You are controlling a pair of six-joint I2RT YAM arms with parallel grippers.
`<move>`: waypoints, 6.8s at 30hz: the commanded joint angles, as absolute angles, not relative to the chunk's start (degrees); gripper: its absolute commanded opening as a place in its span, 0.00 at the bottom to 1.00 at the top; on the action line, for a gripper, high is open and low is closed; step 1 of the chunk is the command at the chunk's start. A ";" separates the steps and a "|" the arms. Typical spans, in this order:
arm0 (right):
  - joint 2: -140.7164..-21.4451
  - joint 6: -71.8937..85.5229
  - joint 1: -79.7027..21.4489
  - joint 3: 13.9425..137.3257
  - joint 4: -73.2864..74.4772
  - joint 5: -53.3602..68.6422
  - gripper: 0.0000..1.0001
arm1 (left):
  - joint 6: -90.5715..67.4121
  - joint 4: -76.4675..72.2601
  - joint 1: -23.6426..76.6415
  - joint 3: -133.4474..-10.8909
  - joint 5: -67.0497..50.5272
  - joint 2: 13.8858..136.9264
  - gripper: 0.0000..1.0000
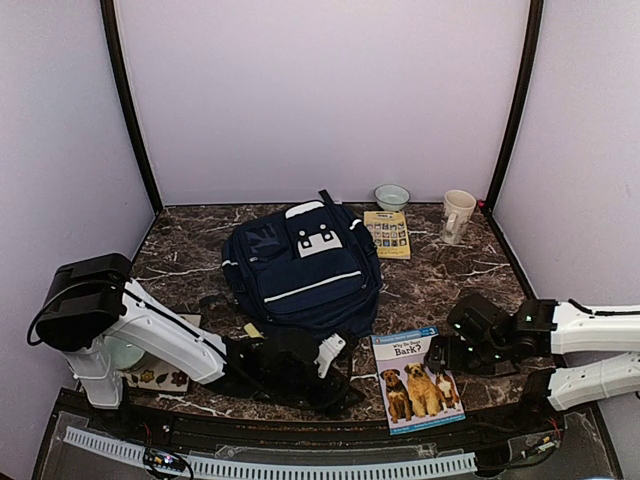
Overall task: Pack the student bag
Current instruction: Pick up the book from the corner of the board, then pass from the right arm to the left, then pass from the left arm to the right
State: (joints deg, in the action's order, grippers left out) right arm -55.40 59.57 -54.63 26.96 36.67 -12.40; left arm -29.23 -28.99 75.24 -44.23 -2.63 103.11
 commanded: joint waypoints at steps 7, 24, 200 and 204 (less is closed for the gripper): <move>-55.63 60.55 -54.34 20.84 32.05 -3.21 1.00 | -30.49 -30.89 75.41 -52.08 -6.70 110.93 0.70; -47.62 58.68 -54.32 12.85 17.47 14.07 0.95 | -31.37 -36.01 75.37 -55.35 -8.92 120.20 0.66; -72.88 27.63 -48.74 30.99 -66.99 29.57 0.54 | -40.28 -69.78 40.17 -41.38 -38.34 74.35 0.00; -73.98 28.24 -48.69 32.47 -70.29 30.86 0.35 | -41.16 -71.71 40.17 -40.88 -38.64 74.40 0.00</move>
State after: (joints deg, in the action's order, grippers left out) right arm -73.69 27.97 -48.95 29.91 -62.85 28.60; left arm -39.88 -66.04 40.38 -41.74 -37.85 76.38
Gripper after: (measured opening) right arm 0.422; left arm 0.045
